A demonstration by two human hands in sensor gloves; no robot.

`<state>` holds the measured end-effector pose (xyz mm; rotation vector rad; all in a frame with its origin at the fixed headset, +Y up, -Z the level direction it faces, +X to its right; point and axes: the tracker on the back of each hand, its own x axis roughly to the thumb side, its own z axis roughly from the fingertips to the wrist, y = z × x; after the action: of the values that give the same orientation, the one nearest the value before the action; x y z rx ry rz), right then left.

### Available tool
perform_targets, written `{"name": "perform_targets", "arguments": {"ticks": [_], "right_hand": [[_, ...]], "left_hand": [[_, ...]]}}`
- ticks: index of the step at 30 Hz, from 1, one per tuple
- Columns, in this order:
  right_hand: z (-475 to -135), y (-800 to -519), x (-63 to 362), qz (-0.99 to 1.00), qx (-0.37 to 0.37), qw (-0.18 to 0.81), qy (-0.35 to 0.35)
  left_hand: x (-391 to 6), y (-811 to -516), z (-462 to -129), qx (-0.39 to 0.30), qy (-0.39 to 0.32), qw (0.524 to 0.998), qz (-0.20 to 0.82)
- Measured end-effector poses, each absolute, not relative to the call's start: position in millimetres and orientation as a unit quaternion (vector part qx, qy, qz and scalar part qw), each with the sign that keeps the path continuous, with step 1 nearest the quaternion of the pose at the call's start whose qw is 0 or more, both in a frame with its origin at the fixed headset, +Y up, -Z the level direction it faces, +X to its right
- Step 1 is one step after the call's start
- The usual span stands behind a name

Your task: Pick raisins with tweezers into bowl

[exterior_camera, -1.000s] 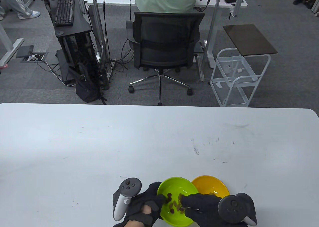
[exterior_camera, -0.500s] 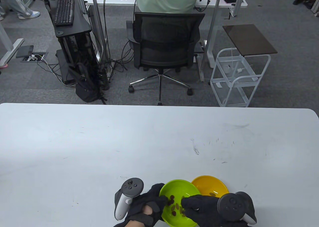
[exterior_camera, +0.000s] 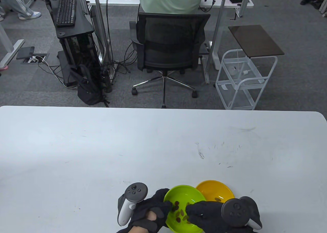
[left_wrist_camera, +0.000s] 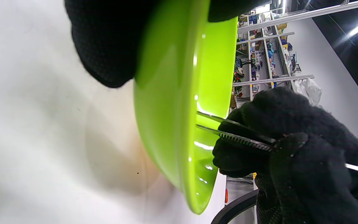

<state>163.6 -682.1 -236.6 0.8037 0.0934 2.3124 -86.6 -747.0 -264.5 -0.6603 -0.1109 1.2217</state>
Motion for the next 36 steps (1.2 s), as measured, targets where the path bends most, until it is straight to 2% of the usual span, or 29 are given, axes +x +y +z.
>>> {"name": "perform_targets", "arguments": {"ticks": [6,9,12,16,19,26,32,36], "right_hand": [[-236,-675,168,0.882,0.313,0.353,0.009],[-238,-666,180,0.877,0.299,0.375,-0.031],[-242,-659,200,0.881,0.261,0.39,-0.065],[-253,-666,223,0.902,0.208,0.368,-0.086],[-263,-683,238,0.917,0.161,0.36,-0.065],[-280,-722,247,0.942,0.11,0.316,0.007],[-283,-727,249,0.943,0.099,0.317,0.014],[-277,-709,250,0.928,0.116,0.354,-0.021]], "left_hand": [[-90,-747,-265,-0.301,-0.046,0.766,0.567],[-92,-748,-266,-0.3,-0.041,0.764,0.57],[-95,-748,-267,-0.295,-0.036,0.768,0.568],[-99,-749,-267,-0.291,-0.029,0.769,0.568],[-102,-749,-268,-0.285,-0.024,0.771,0.569],[-102,-749,-268,-0.285,-0.023,0.77,0.57],[-103,-749,-268,-0.285,-0.021,0.77,0.57],[-103,-749,-268,-0.285,-0.019,0.771,0.569]]}}
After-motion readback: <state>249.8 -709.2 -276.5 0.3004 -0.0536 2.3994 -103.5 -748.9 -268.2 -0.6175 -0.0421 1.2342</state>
